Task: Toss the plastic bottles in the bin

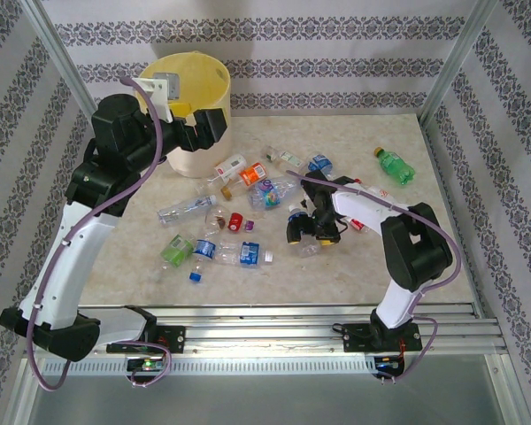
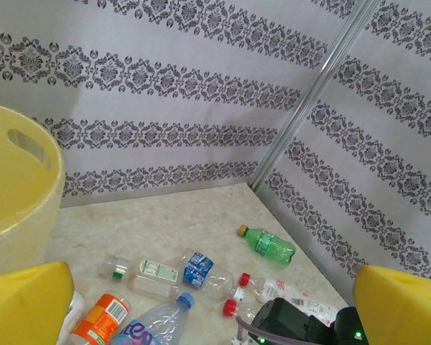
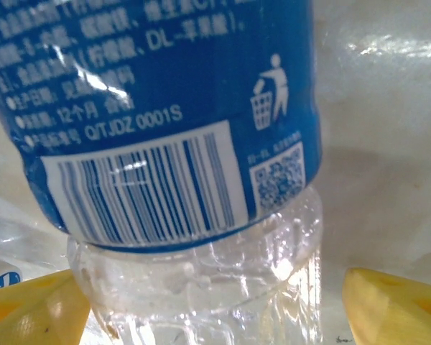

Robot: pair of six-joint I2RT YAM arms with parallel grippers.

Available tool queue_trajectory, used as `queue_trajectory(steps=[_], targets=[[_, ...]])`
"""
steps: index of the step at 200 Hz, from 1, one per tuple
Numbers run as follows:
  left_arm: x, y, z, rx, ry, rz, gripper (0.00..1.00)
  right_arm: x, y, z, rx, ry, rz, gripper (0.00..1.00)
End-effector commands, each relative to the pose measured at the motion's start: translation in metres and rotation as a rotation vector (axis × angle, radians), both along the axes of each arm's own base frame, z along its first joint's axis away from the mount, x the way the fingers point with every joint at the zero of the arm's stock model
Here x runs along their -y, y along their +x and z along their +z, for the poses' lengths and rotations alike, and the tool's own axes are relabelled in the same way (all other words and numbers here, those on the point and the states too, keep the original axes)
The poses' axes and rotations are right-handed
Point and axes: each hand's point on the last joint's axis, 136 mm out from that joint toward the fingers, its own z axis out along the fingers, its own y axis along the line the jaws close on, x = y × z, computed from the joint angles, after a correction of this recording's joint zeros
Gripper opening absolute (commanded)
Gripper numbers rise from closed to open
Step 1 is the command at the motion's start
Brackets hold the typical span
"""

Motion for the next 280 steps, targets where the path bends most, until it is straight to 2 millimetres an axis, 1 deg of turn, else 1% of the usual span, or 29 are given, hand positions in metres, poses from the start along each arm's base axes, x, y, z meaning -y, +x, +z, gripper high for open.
queue_trajectory(steps=[1,16,39,56,71,95,111,130,154,181,207,229,251,280], targets=[[0.001,-0.010,-0.001,-0.017,-0.004,0.001,1.00,-0.003,0.004,-0.005,-0.005,-0.011,0.019,0.85],[0.003,-0.011,-0.003,-0.024,0.014,0.004,1.00,-0.005,0.003,-0.008,-0.008,-0.012,0.027,0.83],[0.009,-0.011,-0.009,-0.028,0.064,0.007,1.00,-0.006,0.002,-0.010,-0.002,-0.019,0.035,0.82],[0.015,-0.011,-0.015,-0.038,0.087,-0.002,1.00,-0.007,0.000,-0.011,-0.004,-0.017,0.035,0.77],[0.021,-0.012,-0.015,-0.038,0.087,-0.015,1.00,-0.008,-0.001,-0.012,-0.005,-0.015,0.036,0.74],[0.026,-0.012,-0.017,-0.034,0.090,-0.023,1.00,-0.008,-0.002,-0.010,0.002,-0.008,0.035,0.67],[0.029,-0.012,-0.017,-0.032,0.088,-0.028,1.00,-0.008,-0.002,-0.008,0.007,-0.005,0.034,0.66],[0.032,-0.012,-0.017,-0.031,0.088,-0.035,1.00,-0.008,-0.004,-0.007,0.007,-0.003,0.035,0.62],[0.036,-0.013,-0.021,-0.036,0.085,-0.040,1.00,-0.008,-0.005,-0.006,0.010,-0.003,0.033,0.60],[0.038,-0.014,-0.023,-0.039,0.084,-0.046,1.00,-0.007,-0.005,-0.002,0.014,-0.002,0.031,0.55],[0.041,-0.014,-0.024,-0.039,0.078,-0.054,1.00,-0.007,-0.008,0.005,0.027,0.002,0.025,0.52],[0.046,-0.014,-0.026,-0.046,0.070,-0.068,1.00,-0.006,-0.009,0.014,0.055,0.005,0.019,0.50],[0.050,-0.011,-0.030,-0.058,0.048,-0.073,1.00,-0.005,-0.007,0.030,0.103,0.016,0.014,0.49],[0.055,-0.008,-0.036,-0.075,0.006,-0.076,1.00,-0.001,-0.001,0.055,0.188,0.028,0.013,0.48]])
